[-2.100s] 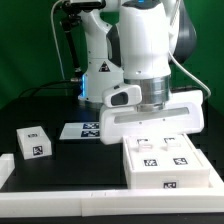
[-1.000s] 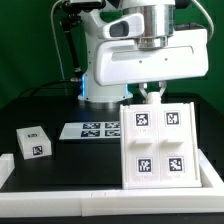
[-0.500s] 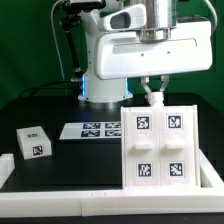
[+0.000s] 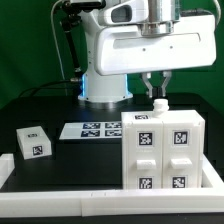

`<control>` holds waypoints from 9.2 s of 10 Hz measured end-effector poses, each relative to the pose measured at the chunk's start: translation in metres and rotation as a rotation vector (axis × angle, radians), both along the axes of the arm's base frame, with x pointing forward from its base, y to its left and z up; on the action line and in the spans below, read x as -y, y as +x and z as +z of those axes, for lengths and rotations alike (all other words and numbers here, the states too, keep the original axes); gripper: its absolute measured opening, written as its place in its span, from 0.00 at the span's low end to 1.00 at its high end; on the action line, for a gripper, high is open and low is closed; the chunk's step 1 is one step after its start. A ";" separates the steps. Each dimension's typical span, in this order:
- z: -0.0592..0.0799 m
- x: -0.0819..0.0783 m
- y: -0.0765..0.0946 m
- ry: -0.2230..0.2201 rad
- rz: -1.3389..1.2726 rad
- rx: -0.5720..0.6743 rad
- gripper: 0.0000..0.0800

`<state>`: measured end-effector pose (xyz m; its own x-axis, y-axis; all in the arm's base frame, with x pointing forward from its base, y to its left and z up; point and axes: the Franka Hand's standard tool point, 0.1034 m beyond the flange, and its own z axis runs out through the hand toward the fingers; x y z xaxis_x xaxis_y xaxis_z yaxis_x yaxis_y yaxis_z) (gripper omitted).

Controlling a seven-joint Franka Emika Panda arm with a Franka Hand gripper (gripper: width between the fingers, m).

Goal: Assemble cabinet

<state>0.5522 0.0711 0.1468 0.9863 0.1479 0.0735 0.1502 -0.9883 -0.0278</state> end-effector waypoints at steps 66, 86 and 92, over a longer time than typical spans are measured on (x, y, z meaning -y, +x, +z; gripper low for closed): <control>0.022 0.007 0.070 -0.006 0.122 -0.052 0.70; 0.008 -0.001 0.059 -0.003 0.138 -0.042 0.68; -0.002 -0.002 0.062 -0.001 0.163 -0.028 0.68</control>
Offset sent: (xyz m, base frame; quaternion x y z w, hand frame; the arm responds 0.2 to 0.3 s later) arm -0.0661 -0.0587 -0.0354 -0.0058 0.0146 -0.0250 0.9996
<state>0.6139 0.0734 0.1452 0.9509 0.3061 0.0464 0.3077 -0.9509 -0.0335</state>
